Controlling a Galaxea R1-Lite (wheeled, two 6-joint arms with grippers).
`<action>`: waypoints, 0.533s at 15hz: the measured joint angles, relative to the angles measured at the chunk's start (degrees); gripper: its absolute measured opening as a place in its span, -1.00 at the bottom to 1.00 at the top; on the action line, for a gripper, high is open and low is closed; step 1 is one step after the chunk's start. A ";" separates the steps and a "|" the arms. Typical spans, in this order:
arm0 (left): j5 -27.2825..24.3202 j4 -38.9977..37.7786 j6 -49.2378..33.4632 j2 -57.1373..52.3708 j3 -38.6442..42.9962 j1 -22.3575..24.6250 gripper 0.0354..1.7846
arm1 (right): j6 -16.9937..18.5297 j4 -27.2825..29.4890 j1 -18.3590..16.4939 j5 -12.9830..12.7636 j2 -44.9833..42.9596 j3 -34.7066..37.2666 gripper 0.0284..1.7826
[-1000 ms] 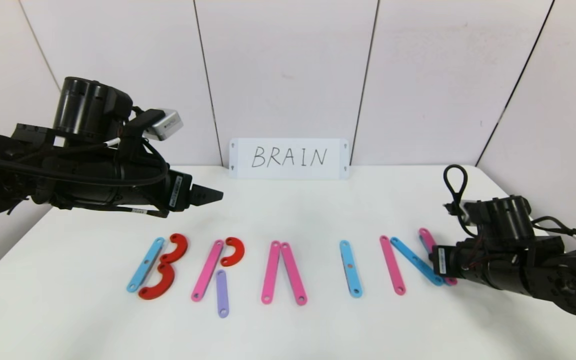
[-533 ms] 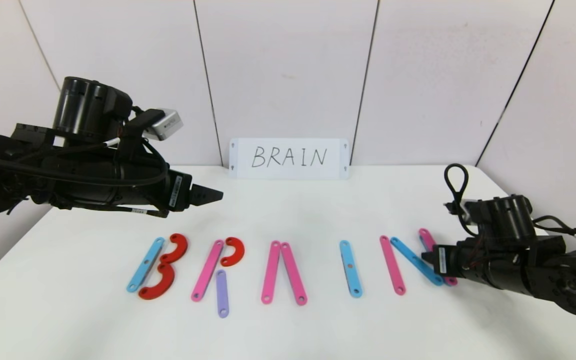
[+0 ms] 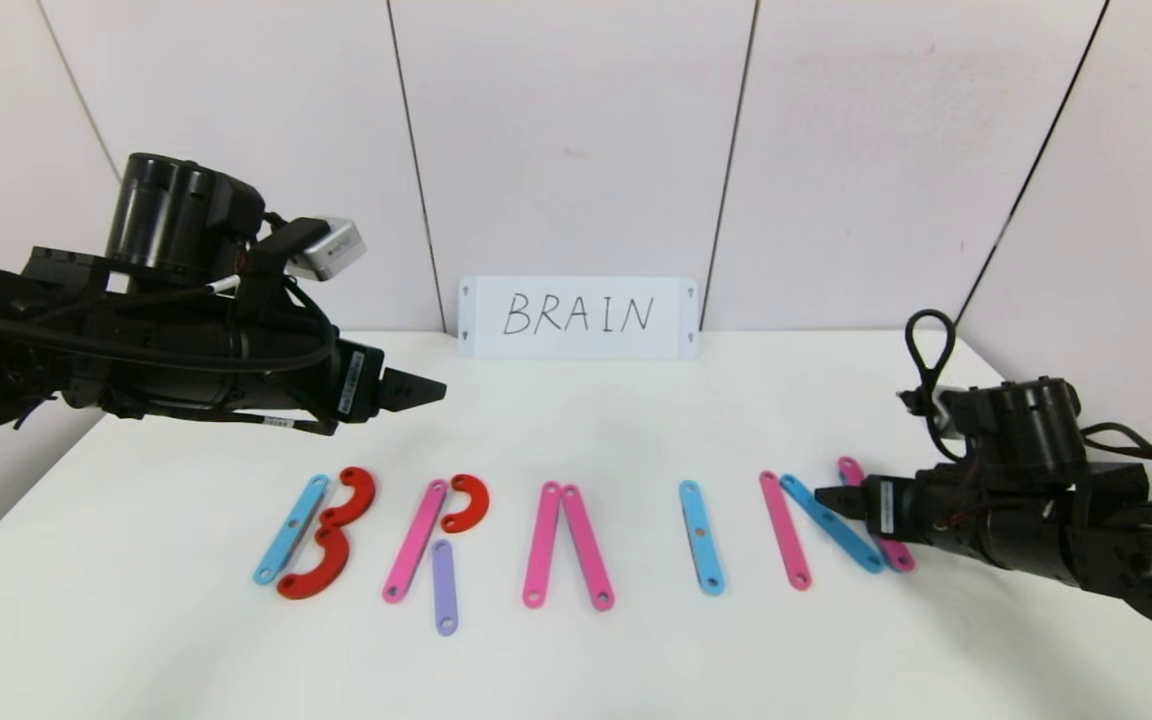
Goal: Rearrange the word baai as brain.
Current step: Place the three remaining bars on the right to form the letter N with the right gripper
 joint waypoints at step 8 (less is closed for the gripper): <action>-0.02 0.00 0.00 -0.06 0.00 0.00 0.95 | 1.29 0.04 1.95 0.32 0.13 -0.11 0.95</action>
